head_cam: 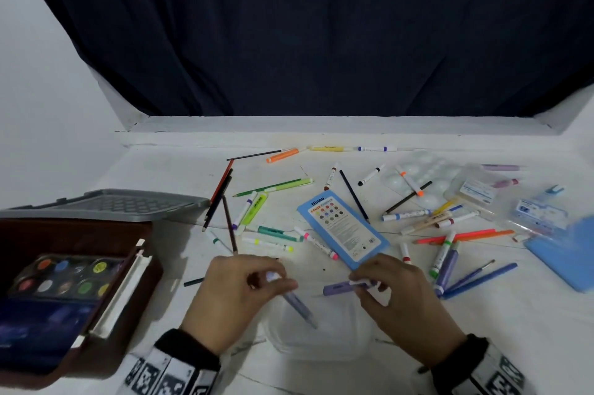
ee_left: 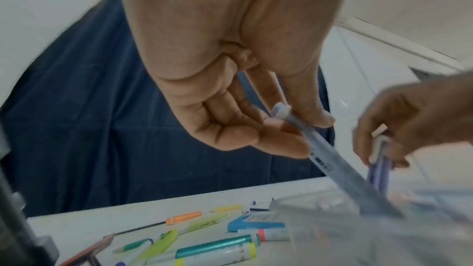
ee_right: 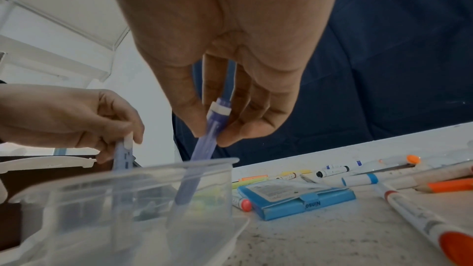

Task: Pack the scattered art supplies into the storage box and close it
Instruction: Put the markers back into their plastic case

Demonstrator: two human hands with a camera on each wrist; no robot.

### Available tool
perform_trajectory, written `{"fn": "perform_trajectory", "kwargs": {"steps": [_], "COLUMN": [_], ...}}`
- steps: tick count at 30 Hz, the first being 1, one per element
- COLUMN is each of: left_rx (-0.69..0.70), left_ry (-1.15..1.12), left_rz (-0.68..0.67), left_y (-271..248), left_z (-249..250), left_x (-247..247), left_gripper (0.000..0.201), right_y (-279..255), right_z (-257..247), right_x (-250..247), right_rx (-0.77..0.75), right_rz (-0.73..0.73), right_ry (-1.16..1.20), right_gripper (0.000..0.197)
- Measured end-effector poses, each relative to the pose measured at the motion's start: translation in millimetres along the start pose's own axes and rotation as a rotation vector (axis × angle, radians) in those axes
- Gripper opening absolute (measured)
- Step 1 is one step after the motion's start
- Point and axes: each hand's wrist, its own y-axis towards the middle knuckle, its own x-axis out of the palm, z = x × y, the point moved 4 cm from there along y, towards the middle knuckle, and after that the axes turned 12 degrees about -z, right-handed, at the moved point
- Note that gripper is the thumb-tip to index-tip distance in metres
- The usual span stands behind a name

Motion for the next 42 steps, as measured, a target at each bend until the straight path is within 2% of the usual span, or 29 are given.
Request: {"fn": "perform_trajectory", "kwargs": {"steps": [4, 7, 10, 12, 15, 22, 25, 29, 32, 34, 37, 39, 42], "left_rx": [-0.010, 0.033, 0.111, 0.130, 0.162, 0.050, 0.030, 0.010, 0.018, 0.028, -0.005, -0.016, 0.018], "left_ry": [0.133, 0.283, 0.549, 0.647, 0.732, 0.888, 0.882, 0.871, 0.840, 0.766, 0.562, 0.459, 0.319], "left_rz": [-0.134, -0.234, -0.212, -0.174, -0.186, -0.336, -0.330, -0.326, -0.290, -0.243, -0.152, -0.141, -0.110], "left_y": [4, 10, 14, 15, 16, 20, 18, 17, 16, 16, 15, 14, 12], "left_z": [-8, -14, -14, -10, -9, -19, -20, -23, -23, -23, -26, -30, -31], "left_x": [7, 10, 18, 24, 36, 55, 58, 59, 59, 57, 51, 48, 43], "left_gripper": [0.017, 0.024, 0.037, 0.036, 0.029, 0.027, 0.030, 0.033, 0.031, 0.028, 0.032, 0.034, 0.029], "right_y": [0, 1, 4, 7, 12, 18, 19, 18, 11, 4, -9, -18, -26], "right_z": [6, 8, 7, 4, -1, -5, -2, 2, 2, 5, 23, 46, 87], "right_x": [1, 4, 9, 11, 16, 30, 36, 38, 21, 1, -36, -55, -72], "right_rx": [-0.006, -0.032, -0.039, -0.036, -0.028, -0.005, 0.005, -0.042, -0.123, -0.115, -0.037, 0.048, 0.267], "right_rz": [0.009, -0.008, -0.028, -0.040, -0.141, -0.258, -0.268, -0.222, -0.028, 0.091, 0.238, 0.272, 0.163], "right_ry": [-0.016, -0.059, -0.190, -0.264, -0.284, -0.327, -0.361, -0.291, -0.191, -0.099, -0.076, -0.118, -0.226], "right_gripper": [0.026, 0.025, 0.021, 0.019, 0.020, 0.031, 0.032, 0.031, 0.021, 0.017, 0.020, 0.018, 0.020]}}
